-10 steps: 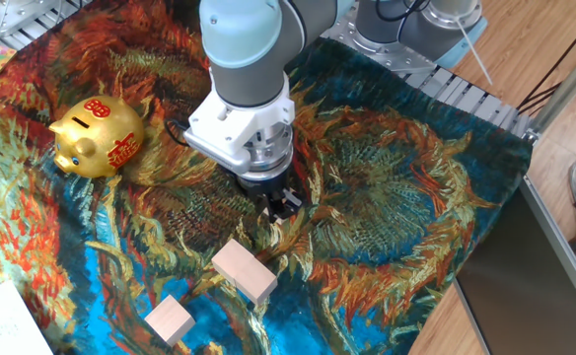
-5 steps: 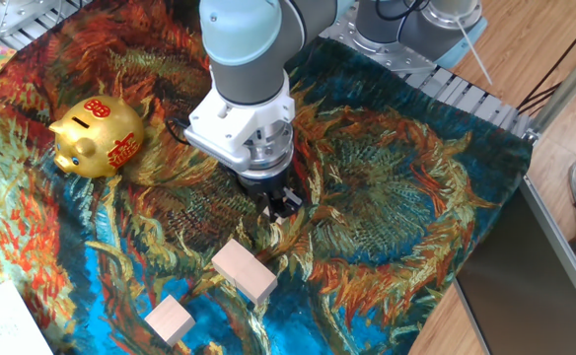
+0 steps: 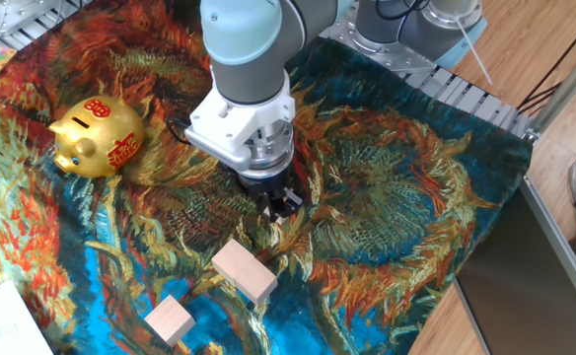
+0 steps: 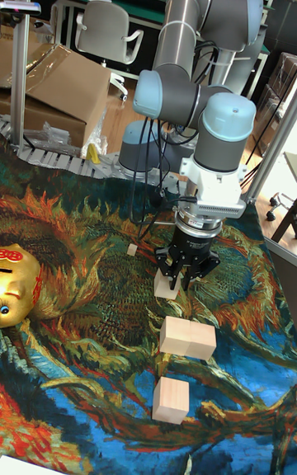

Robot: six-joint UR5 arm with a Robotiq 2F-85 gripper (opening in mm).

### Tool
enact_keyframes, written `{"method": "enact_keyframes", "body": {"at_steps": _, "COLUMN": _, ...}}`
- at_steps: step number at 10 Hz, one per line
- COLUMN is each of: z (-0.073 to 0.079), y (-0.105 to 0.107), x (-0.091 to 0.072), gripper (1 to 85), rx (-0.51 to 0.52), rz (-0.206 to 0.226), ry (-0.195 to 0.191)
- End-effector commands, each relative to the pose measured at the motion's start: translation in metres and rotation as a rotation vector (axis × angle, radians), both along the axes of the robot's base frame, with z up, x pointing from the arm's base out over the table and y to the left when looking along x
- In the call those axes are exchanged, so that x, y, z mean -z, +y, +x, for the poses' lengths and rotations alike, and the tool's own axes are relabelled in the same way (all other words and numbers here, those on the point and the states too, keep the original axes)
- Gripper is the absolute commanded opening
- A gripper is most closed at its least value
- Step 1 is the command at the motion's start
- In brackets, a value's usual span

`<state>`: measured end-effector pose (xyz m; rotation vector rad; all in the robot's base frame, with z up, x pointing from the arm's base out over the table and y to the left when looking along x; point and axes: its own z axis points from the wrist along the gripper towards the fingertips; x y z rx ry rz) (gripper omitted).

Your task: Drop coins into a piggy bank

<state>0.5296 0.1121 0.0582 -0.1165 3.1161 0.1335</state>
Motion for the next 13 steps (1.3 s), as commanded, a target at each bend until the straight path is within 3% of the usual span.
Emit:
{"method": "enact_keyframes", "body": {"at_steps": 1, "z": 0.0004, "y": 0.0025, "x": -0.0014, "gripper": 29.3, "rx": 0.006, "rz": 0.013, "ry": -0.001}}
{"method": "enact_keyframes", "body": {"at_steps": 13, "z": -0.001, "y": 0.0001, "x": 0.0005, "gripper": 28.3, "rx": -0.007, "rz": 0.008, "ry": -0.011}}
